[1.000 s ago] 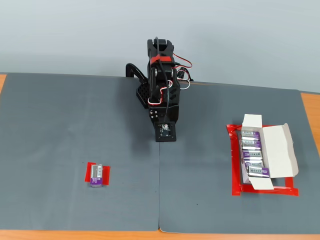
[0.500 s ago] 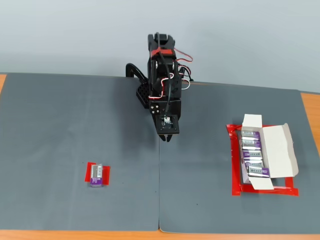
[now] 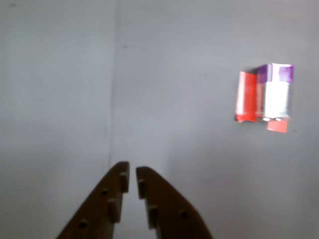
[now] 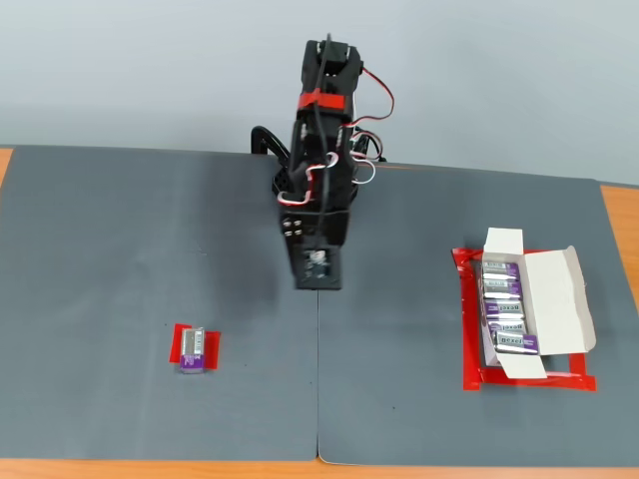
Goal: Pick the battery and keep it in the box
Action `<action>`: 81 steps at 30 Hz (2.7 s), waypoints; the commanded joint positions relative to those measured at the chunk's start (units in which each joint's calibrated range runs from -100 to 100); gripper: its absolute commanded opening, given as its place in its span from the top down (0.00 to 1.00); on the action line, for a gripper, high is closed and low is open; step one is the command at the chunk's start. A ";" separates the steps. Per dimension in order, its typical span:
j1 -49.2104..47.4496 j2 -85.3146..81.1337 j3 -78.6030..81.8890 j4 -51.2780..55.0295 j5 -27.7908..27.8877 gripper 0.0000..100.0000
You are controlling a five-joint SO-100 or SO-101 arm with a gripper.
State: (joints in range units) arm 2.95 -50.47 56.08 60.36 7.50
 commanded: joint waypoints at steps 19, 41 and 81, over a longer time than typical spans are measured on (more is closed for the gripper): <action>15.44 27.45 -13.34 -17.31 9.72 0.98; 16.49 45.34 -28.00 -17.31 9.67 0.98; 15.89 56.61 -29.63 -21.48 11.80 0.66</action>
State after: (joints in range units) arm 18.94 6.29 29.41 39.55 19.12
